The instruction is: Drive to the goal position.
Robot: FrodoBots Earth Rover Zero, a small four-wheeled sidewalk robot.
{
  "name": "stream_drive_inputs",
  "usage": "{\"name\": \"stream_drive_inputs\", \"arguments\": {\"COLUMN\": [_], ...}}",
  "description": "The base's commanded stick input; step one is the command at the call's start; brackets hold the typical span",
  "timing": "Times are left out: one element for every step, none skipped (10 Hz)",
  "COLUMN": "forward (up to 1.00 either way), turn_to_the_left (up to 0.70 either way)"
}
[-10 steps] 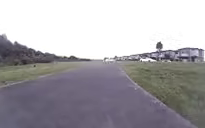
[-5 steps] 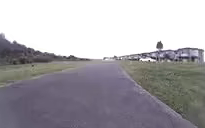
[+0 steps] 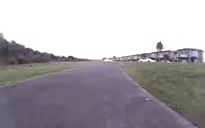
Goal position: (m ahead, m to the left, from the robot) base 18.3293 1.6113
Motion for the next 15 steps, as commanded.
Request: {"name": "stream_drive_inputs", "arguments": {"forward": [0.7, 0.7, 0.7, 0.7, 0.7, 0.7, 0.7, 0.7, 0.7, 0.7, 0.7, 0.7, 0.7, 0.7, 0.7], "turn_to_the_left": [0.0, 0.06, 0.16, 0.27, 0.35, 0.35, 0.19, 0.03, 0.03, 0.02, 0.02, 0.02, 0.02, 0.02, 0.02]}}
